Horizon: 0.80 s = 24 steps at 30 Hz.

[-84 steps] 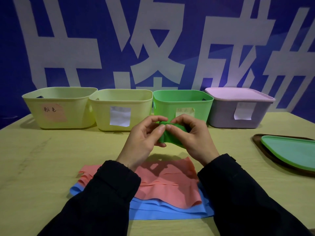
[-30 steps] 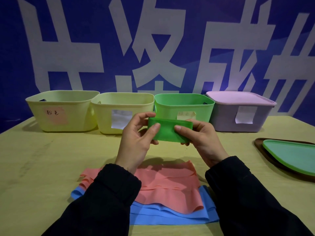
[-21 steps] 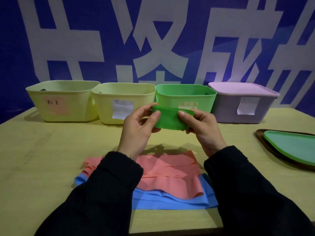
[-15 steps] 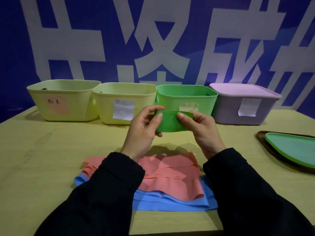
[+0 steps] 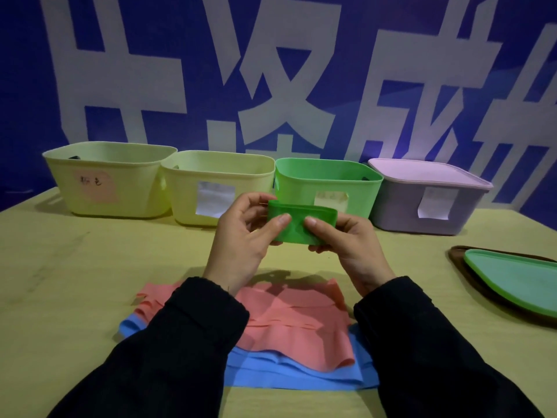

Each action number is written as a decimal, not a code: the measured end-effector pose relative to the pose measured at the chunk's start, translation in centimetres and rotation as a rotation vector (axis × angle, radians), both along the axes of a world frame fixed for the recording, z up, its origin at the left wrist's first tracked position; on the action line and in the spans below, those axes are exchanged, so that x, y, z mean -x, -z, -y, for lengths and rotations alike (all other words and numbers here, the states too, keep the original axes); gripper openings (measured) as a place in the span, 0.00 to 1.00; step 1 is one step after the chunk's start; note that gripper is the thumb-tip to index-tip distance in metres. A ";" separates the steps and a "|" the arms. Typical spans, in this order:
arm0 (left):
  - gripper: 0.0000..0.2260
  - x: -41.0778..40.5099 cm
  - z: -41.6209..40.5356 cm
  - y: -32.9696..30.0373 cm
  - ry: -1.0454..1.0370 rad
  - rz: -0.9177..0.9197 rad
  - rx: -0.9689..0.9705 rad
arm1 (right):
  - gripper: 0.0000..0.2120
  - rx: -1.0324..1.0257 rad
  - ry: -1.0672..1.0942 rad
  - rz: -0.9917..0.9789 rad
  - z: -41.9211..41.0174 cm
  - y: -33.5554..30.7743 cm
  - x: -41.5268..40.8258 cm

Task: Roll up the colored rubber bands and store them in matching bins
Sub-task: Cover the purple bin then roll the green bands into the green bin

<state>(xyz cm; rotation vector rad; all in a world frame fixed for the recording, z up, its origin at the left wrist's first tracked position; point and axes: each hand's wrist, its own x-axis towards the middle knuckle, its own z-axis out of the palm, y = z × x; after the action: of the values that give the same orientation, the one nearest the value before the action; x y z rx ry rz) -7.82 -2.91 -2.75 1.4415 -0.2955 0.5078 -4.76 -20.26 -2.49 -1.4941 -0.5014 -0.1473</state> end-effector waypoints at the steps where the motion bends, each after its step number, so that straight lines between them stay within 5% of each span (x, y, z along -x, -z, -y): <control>1: 0.11 0.0 -0.1 0.0 0.002 -0.003 0.005 | 0.06 -0.009 0.011 0.005 0.0 0.0 0.0; 24: 0.13 0.2 -0.1 0.0 0.001 0.024 -0.050 | 0.08 -0.063 -0.067 -0.007 -0.3 0.2 0.1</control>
<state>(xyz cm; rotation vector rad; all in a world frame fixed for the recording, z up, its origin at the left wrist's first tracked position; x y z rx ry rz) -8.02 -2.78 -2.72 1.4844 -0.3303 0.5201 -4.83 -19.94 -2.72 -1.4138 -0.5359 -0.1048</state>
